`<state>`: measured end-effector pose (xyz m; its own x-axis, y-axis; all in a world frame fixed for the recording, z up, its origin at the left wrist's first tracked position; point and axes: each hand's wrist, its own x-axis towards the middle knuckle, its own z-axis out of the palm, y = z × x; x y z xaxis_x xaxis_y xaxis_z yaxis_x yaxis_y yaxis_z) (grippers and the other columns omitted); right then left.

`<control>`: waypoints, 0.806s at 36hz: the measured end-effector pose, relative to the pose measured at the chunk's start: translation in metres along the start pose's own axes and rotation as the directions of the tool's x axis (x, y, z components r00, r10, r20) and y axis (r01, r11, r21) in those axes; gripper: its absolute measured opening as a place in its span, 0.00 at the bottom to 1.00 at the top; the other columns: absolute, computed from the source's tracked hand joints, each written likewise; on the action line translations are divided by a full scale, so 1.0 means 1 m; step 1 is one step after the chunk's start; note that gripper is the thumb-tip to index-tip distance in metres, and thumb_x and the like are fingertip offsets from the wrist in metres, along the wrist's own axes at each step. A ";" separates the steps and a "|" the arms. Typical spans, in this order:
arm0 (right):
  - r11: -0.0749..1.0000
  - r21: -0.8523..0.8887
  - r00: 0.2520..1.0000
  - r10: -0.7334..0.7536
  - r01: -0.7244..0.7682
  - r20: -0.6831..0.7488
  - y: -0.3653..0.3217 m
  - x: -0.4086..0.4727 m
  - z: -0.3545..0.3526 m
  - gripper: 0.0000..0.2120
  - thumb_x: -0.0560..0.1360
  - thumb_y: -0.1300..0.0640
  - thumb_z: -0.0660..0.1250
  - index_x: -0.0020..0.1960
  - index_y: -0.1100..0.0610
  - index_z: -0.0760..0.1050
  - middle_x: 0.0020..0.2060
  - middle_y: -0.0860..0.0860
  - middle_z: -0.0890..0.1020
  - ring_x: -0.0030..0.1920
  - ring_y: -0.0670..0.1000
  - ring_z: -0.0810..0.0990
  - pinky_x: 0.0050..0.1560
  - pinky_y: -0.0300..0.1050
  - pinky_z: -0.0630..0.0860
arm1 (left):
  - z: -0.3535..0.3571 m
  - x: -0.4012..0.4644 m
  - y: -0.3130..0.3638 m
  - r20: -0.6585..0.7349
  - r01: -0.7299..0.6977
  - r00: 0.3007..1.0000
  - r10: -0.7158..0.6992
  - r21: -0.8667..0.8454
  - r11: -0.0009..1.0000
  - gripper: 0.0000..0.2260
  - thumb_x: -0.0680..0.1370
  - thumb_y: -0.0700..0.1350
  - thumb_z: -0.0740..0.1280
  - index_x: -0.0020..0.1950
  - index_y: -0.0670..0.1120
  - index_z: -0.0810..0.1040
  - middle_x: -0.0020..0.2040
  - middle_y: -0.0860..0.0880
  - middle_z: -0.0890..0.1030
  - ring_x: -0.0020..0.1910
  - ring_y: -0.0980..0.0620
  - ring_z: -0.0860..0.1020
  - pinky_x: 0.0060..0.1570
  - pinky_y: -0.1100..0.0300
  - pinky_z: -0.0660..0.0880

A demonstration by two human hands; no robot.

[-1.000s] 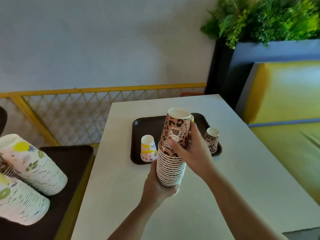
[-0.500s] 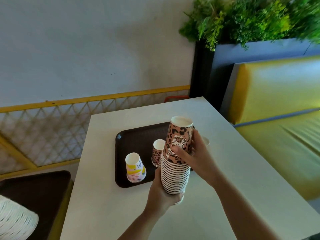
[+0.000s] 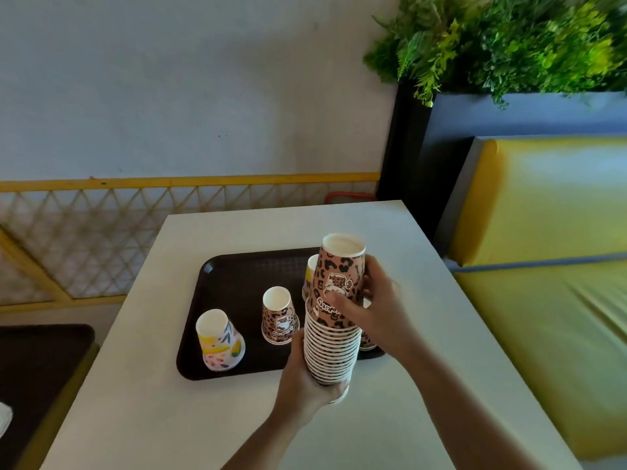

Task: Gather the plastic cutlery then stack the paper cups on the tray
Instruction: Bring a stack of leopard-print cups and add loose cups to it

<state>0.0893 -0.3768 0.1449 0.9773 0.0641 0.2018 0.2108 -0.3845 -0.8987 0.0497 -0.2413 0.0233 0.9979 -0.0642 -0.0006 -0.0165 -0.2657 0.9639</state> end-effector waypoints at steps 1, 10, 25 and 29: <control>1.000 0.003 1.000 -0.010 0.010 0.006 0.002 0.002 -0.004 0.25 0.66 0.54 0.75 0.57 0.46 0.66 0.47 0.36 0.76 0.48 0.35 0.78 0.45 0.28 0.76 | 0.005 0.001 0.000 -0.006 0.005 1.000 -0.005 0.000 1.000 0.38 0.54 0.56 0.77 0.60 0.63 0.63 0.56 0.60 0.76 0.55 0.68 0.75 0.47 0.74 0.73; 0.997 0.041 0.997 -0.070 0.069 0.030 0.018 0.008 -0.030 0.23 0.66 0.54 0.74 0.56 0.45 0.67 0.46 0.35 0.77 0.47 0.36 0.78 0.46 0.29 0.76 | 0.034 0.006 0.007 -0.056 0.020 0.998 -0.019 0.022 1.000 0.40 0.54 0.55 0.77 0.61 0.63 0.62 0.56 0.62 0.75 0.54 0.72 0.73 0.45 0.77 0.72; 0.906 0.412 0.995 -0.074 0.094 -0.065 0.002 0.027 -0.071 0.18 0.68 0.50 0.72 0.55 0.51 0.73 0.49 0.48 0.83 0.50 0.47 0.82 0.46 0.43 0.80 | 0.050 0.000 0.004 -0.140 0.052 0.989 -0.050 0.012 0.999 0.38 0.53 0.55 0.76 0.60 0.61 0.64 0.54 0.61 0.77 0.52 0.69 0.76 0.44 0.76 0.72; 0.815 0.570 0.975 0.031 0.103 -0.220 0.012 0.041 -0.085 0.25 0.65 0.48 0.70 0.59 0.56 0.72 0.52 0.50 0.82 0.53 0.51 0.82 0.51 0.47 0.79 | 0.048 -0.004 0.006 -0.171 0.048 0.984 -0.047 0.004 0.999 0.38 0.53 0.55 0.76 0.60 0.59 0.64 0.55 0.61 0.77 0.53 0.70 0.75 0.44 0.77 0.72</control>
<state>0.1303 -0.4567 0.1754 0.9551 -0.1518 0.2545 0.2835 0.2185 -0.9337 0.0425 -0.2887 0.0162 0.9935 0.1138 -0.0005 0.0316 -0.2720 0.9618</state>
